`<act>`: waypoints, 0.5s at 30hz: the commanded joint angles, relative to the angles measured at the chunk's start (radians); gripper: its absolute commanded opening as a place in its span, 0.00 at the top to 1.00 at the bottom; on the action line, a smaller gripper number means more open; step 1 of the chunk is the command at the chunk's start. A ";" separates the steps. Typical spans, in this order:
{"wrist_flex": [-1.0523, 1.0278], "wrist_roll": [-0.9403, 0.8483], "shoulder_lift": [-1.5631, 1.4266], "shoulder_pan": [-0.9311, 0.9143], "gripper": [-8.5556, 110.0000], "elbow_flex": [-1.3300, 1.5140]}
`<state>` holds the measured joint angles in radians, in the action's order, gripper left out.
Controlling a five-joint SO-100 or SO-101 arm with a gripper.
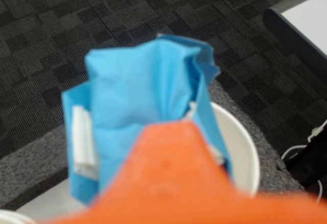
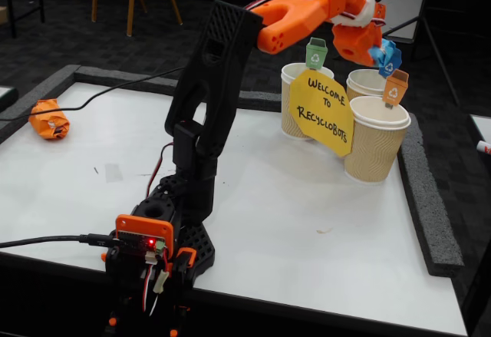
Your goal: Sort rubbish by color.
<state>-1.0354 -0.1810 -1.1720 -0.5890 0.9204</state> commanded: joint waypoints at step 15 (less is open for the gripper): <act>-0.011 -0.023 -0.046 -0.054 0.71 -0.181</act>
<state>-1.0431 -0.1810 -1.1720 -0.6121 0.9204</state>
